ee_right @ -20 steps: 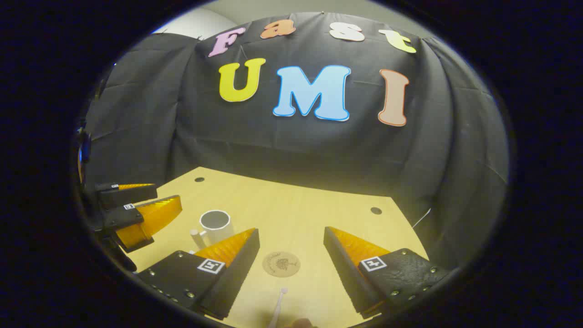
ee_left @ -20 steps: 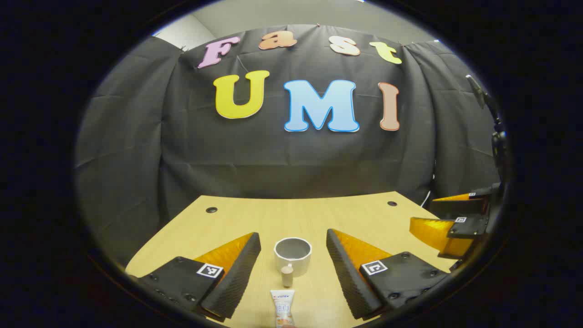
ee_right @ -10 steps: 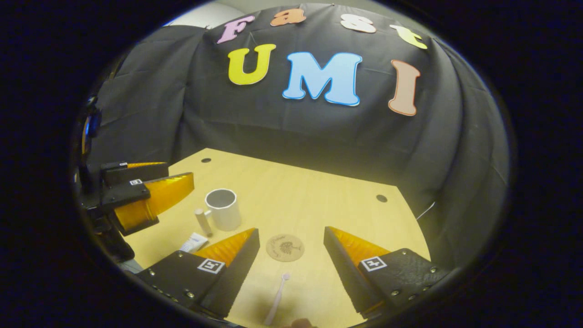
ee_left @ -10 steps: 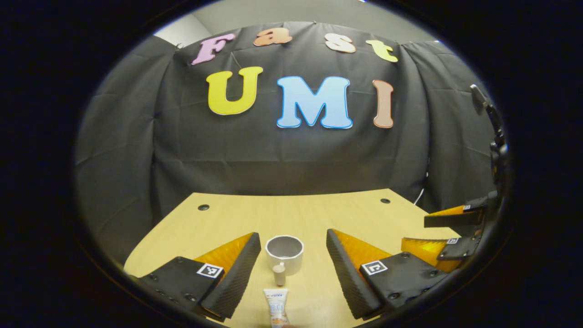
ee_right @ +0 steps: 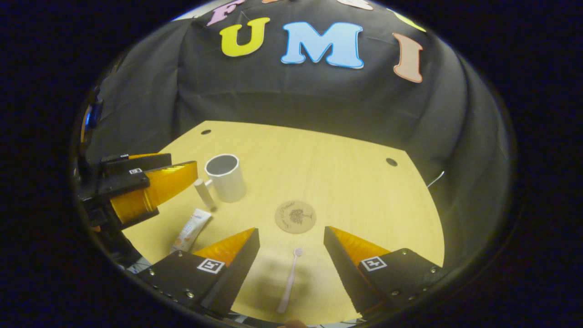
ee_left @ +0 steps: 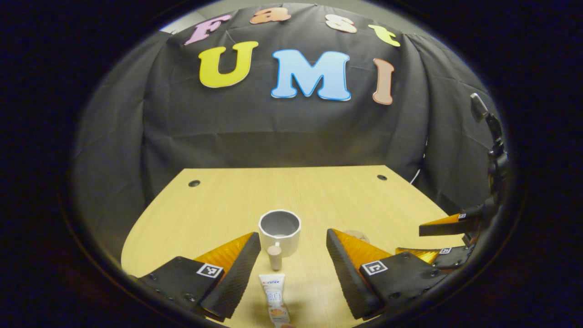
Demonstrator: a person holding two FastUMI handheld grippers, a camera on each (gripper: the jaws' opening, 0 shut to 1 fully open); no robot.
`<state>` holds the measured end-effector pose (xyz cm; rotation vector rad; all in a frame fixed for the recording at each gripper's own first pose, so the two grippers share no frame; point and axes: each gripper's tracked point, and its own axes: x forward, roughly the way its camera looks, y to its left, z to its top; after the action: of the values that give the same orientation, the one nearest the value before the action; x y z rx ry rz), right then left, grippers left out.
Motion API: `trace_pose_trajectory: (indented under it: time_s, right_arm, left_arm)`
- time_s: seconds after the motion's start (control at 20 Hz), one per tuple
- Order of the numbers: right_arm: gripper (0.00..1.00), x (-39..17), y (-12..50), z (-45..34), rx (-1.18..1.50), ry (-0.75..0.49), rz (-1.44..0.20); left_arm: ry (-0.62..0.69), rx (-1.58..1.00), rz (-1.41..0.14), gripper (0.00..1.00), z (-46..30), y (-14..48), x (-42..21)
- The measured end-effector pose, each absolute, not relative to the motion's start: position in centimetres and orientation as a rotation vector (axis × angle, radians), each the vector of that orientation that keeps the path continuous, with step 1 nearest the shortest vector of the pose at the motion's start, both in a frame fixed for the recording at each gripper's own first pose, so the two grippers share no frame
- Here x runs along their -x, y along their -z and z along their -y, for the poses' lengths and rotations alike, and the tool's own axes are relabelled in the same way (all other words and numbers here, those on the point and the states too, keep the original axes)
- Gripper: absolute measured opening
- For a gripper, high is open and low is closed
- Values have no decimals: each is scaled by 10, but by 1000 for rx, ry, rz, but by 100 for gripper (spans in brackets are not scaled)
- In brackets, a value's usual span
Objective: Put the toothbrush and toothpaste on the desktop into the cup, then pick up the cup and place it on the coaster on the desktop.
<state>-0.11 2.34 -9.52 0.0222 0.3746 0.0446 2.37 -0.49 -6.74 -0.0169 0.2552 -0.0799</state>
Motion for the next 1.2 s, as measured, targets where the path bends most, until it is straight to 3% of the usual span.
trace_pose_trajectory:
  time_s: [0.55, 0.9, 1.1, 1.2]
  right_arm:
    - [94, 12, 185, -36, -129, -78, -784]
    - [94, 18, 226, -41, -187, -72, -964]
    - [91, 18, 236, -39, -189, -59, -1003]
    - [84, 17, 237, -39, -196, -49, -1012]
  left_arm:
    - [73, 11, -669, 95, -13, 163, -24]
    - [73, 2, -933, 97, -23, 225, -7]
    - [70, -6, -1005, 97, -25, 244, 1]
    - [66, -13, -1029, 97, -26, 251, 2]
